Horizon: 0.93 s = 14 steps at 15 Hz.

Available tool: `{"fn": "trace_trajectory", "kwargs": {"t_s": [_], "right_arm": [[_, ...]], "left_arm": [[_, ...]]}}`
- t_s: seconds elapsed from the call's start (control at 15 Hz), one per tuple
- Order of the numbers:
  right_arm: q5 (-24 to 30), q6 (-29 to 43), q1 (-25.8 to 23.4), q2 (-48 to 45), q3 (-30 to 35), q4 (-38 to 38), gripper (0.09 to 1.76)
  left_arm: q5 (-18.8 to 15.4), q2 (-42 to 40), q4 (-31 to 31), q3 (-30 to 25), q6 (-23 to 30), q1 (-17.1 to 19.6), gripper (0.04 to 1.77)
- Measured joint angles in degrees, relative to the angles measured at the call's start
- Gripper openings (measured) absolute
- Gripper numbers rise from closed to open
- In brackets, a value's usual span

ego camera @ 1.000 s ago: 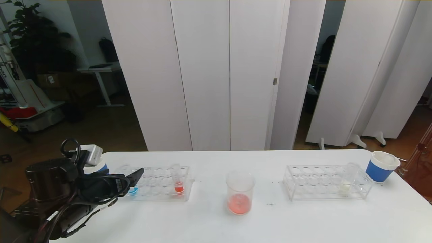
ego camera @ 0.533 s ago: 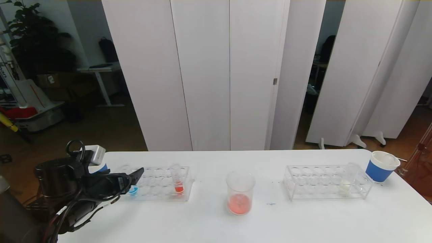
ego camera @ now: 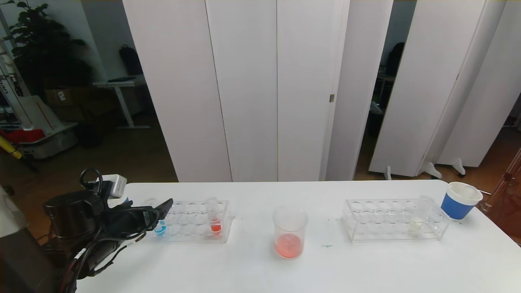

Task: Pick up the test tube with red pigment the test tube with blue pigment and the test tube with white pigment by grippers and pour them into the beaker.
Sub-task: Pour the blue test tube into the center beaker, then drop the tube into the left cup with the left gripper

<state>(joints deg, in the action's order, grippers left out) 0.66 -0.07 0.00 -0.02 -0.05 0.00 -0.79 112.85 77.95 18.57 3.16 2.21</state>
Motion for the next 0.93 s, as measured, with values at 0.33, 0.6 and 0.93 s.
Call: {"fn": "trace_trajectory", "kwargs": {"t_s": [0.33, 0.6, 0.93], "right_arm": [[0.02, -0.02, 0.00, 0.00, 0.00, 0.00, 1.75], [0.02, -0.02, 0.00, 0.00, 0.00, 0.00, 1.75], [0.00, -0.04, 0.00, 0.00, 0.00, 0.00, 1.75]], "left_arm": [[0.02, 1.60, 0.72, -0.35, 0.01, 0.55, 1.75], [0.09, 2.15, 1.29, -0.02, 0.22, 0.82, 1.75], [-0.33, 3.96, 3.39, 0.45, 0.09, 0.77, 0.75]]}}
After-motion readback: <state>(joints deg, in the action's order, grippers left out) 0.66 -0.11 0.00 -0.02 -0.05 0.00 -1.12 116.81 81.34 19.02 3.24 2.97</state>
